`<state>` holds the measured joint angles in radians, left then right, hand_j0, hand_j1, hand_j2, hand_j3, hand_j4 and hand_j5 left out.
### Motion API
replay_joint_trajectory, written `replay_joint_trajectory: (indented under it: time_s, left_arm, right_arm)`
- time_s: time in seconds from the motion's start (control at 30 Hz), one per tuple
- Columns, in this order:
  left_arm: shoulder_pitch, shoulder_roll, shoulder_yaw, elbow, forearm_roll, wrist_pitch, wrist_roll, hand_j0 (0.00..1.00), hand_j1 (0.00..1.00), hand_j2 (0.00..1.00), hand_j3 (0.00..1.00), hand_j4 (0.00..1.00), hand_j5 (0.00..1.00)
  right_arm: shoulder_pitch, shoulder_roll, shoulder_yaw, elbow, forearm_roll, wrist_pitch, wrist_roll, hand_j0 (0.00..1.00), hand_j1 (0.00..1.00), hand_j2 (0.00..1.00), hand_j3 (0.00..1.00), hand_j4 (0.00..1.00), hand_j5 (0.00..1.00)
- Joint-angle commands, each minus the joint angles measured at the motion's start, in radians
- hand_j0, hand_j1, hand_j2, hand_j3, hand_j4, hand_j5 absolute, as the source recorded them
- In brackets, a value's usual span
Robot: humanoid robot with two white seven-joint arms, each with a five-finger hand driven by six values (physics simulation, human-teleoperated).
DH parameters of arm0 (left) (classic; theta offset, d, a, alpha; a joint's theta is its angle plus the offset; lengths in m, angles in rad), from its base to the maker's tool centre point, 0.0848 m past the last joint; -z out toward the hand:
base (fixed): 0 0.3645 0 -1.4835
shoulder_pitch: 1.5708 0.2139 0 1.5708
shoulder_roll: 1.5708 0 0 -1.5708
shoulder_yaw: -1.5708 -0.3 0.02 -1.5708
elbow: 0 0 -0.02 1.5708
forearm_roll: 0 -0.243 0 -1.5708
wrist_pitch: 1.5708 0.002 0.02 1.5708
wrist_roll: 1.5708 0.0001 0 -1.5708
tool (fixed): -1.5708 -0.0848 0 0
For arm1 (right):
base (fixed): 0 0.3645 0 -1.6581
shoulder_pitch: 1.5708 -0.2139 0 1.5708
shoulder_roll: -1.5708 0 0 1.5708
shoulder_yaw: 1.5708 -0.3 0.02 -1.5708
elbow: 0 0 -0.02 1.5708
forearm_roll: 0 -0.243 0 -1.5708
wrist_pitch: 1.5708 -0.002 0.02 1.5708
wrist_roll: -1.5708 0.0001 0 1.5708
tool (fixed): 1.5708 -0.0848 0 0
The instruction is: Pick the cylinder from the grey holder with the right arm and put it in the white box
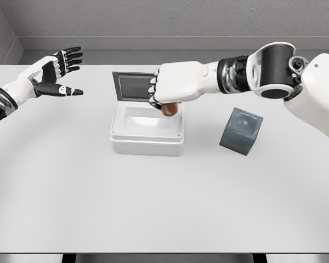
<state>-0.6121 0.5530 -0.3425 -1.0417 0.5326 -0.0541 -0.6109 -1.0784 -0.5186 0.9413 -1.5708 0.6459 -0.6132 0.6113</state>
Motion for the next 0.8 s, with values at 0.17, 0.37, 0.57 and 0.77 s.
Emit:
replay_joint_trajectory:
  time_s: [0.17,0.37,0.57,0.77]
  left_arm:
    - [0.000,0.001,0.000,-0.001,0.006,0.000,0.000,1.00,1.00,1.00,1.00,1.00,1.00]
    - [0.000,0.001,0.000,-0.001,0.006,-0.001,0.000,1.00,1.00,1.00,1.00,1.00,1.00]
    - [0.000,0.001,0.000,-0.003,0.007,-0.001,0.000,1.00,1.00,1.00,1.00,1.00,1.00]
    - [-0.006,-0.058,-0.046,-0.004,0.001,-0.001,0.000,1.00,1.00,1.00,1.00,1.00,1.00]
  right_arm:
    - [-0.002,0.018,0.008,0.017,0.001,0.002,0.000,0.52,0.52,0.52,0.52,0.52,0.52]
    - [0.000,0.028,0.004,0.012,0.031,0.002,0.000,1.00,1.00,1.00,1.00,1.00,1.00]
    - [0.000,0.023,-0.010,0.009,0.025,0.002,0.000,1.00,1.00,1.00,1.00,1.00,1.00]
    - [0.119,-0.288,-0.321,-0.181,-0.242,0.002,0.000,1.00,1.00,1.00,1.00,1.00,1.00]
